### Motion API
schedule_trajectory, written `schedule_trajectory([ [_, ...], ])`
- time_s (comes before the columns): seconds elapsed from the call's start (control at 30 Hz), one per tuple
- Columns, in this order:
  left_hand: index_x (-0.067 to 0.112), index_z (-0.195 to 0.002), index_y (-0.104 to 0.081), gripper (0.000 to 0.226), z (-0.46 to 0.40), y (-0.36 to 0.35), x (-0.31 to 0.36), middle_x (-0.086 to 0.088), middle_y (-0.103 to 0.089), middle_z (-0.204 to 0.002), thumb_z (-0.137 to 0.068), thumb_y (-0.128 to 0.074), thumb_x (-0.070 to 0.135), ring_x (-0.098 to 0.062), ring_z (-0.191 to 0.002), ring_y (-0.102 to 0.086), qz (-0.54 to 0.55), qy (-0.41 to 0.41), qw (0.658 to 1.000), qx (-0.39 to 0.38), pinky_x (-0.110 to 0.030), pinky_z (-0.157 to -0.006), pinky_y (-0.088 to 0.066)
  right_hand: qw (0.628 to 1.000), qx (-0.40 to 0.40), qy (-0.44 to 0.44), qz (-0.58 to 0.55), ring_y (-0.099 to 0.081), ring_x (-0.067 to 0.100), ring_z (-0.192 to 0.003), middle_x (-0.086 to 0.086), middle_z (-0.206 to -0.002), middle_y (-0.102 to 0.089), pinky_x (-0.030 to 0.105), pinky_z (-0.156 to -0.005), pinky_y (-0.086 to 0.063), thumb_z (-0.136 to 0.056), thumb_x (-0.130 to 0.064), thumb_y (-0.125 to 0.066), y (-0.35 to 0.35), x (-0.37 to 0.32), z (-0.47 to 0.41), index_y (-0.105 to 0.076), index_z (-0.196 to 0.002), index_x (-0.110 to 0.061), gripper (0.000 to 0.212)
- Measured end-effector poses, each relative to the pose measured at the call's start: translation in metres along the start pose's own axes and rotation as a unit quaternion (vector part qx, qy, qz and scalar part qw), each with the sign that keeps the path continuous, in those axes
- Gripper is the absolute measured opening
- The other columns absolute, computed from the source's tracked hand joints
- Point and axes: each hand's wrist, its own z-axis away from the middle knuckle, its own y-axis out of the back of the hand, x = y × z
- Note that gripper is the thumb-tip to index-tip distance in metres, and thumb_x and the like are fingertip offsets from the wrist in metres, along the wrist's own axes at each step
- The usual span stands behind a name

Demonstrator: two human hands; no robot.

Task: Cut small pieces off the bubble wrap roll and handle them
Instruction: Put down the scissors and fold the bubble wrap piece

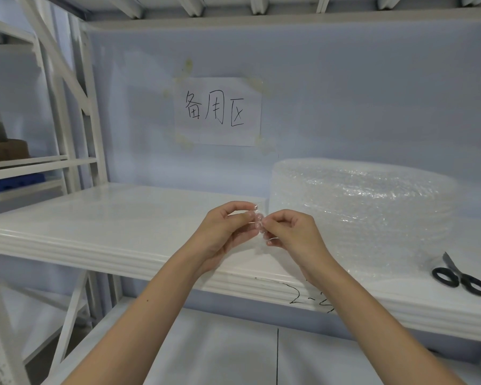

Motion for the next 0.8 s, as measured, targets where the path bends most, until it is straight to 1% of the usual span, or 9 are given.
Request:
schedule_trajectory([
  [0.1, 0.004, -0.105, -0.068, 0.015, 0.0006, -0.0015, 0.0024, -0.015, -0.073, -0.093, -0.094, -0.058, 0.007, -0.022, -0.079, -0.071, 0.01, 0.001, 1.0, 0.006, -0.027, -0.075, -0.06, 0.999, 0.015, 0.016, 0.022, -0.058, 0.016, -0.059, 0.009, -0.066, -0.066, 0.026, -0.063, -0.054, -0.085, -0.012, -0.071, 0.0, 0.0011, -0.001, -0.07, -0.079, -0.003, 0.011],
  [0.2, 0.008, -0.105, -0.068, 0.015, 0.0011, -0.0028, 0.0027, -0.011, -0.072, -0.094, -0.092, -0.066, 0.016, -0.021, -0.084, -0.07, -0.026, -0.005, 1.0, -0.011, -0.026, -0.078, -0.057, 0.997, 0.028, 0.032, 0.067, -0.059, 0.014, -0.056, 0.003, -0.06, -0.065, 0.033, -0.068, -0.055, -0.084, -0.019, -0.073, -0.0006, 0.0021, -0.0017, -0.07, -0.075, -0.01, 0.013],
  [0.27, 0.007, -0.104, -0.069, 0.015, 0.0002, -0.0043, 0.001, -0.009, -0.071, -0.091, -0.09, -0.069, 0.011, -0.019, -0.083, -0.068, -0.061, -0.016, 0.998, -0.006, -0.024, -0.079, -0.057, 0.995, 0.033, 0.037, 0.086, -0.061, 0.014, -0.057, 0.003, -0.06, -0.066, 0.038, -0.072, -0.056, -0.082, -0.021, -0.073, -0.001, 0.0024, -0.002, -0.07, -0.075, -0.011, 0.013],
  [0.33, 0.005, -0.1, -0.07, 0.011, -0.0009, -0.0057, -0.0006, -0.007, -0.071, -0.088, -0.089, -0.069, 0.007, -0.015, -0.08, -0.068, -0.079, -0.03, 0.996, 0.01, -0.021, -0.077, -0.056, 0.995, 0.036, 0.04, 0.089, -0.062, 0.015, -0.057, 0.003, -0.06, -0.067, 0.04, -0.073, -0.056, -0.081, -0.02, -0.073, -0.0009, 0.0018, -0.0021, -0.07, -0.075, -0.013, 0.01],
  [0.43, 0.003, -0.094, -0.072, 0.007, -0.0018, -0.006, -0.0013, -0.003, -0.073, -0.085, -0.089, -0.069, 0.006, -0.012, -0.077, -0.069, -0.078, -0.046, 0.996, 0.021, -0.019, -0.074, -0.055, 0.996, 0.034, 0.042, 0.073, -0.062, 0.015, -0.057, 0.004, -0.061, -0.067, 0.038, -0.071, -0.057, -0.082, -0.016, -0.074, -0.0006, -0.0003, -0.0013, -0.07, -0.078, -0.011, 0.008],
  [0.5, 0.001, -0.094, -0.071, 0.007, -0.0021, -0.0056, -0.0012, -0.003, -0.073, -0.082, -0.089, -0.069, 0.005, -0.012, -0.075, -0.07, -0.073, -0.054, 0.996, 0.025, -0.019, -0.074, -0.055, 0.997, 0.025, 0.039, 0.059, -0.062, 0.014, -0.059, 0.004, -0.064, -0.068, 0.033, -0.068, -0.057, -0.082, -0.014, -0.073, -0.0003, -0.0021, 0.0001, -0.071, -0.083, -0.008, 0.006],
  [0.6, 0.003, -0.093, -0.071, 0.005, -0.0037, -0.004, -0.0006, -0.003, -0.073, -0.08, -0.089, -0.069, 0.005, -0.013, -0.076, -0.069, -0.079, -0.063, 0.994, 0.038, -0.023, -0.078, -0.057, 0.999, -0.005, 0.025, 0.042, -0.061, 0.012, -0.061, 0.004, -0.067, -0.069, 0.024, -0.063, -0.055, -0.084, -0.015, -0.073, 0.0004, -0.0038, 0.0033, -0.073, -0.086, -0.006, 0.009],
  [0.7, 0.005, -0.09, -0.071, 0.003, -0.0048, -0.0034, -0.0009, -0.002, -0.072, -0.079, -0.088, -0.069, 0.005, -0.013, -0.076, -0.068, -0.08, -0.061, 0.994, 0.046, -0.025, -0.08, -0.057, 0.998, -0.034, 0.008, 0.047, -0.062, 0.011, -0.062, 0.003, -0.069, -0.07, 0.021, -0.063, -0.055, -0.084, -0.017, -0.073, 0.0012, -0.0034, 0.0052, -0.075, -0.083, -0.006, 0.011],
  [0.8, 0.006, -0.091, -0.072, 0.004, -0.0058, -0.0029, -0.0018, -0.002, -0.072, -0.08, -0.088, -0.069, 0.006, -0.011, -0.072, -0.068, -0.076, -0.057, 0.994, 0.05, -0.02, -0.072, -0.055, 0.998, -0.043, -0.008, 0.042, -0.062, 0.014, -0.061, 0.008, -0.07, -0.069, 0.022, -0.062, -0.054, -0.084, -0.013, -0.072, -0.0001, -0.0027, 0.0041, -0.074, -0.08, -0.006, 0.008],
])
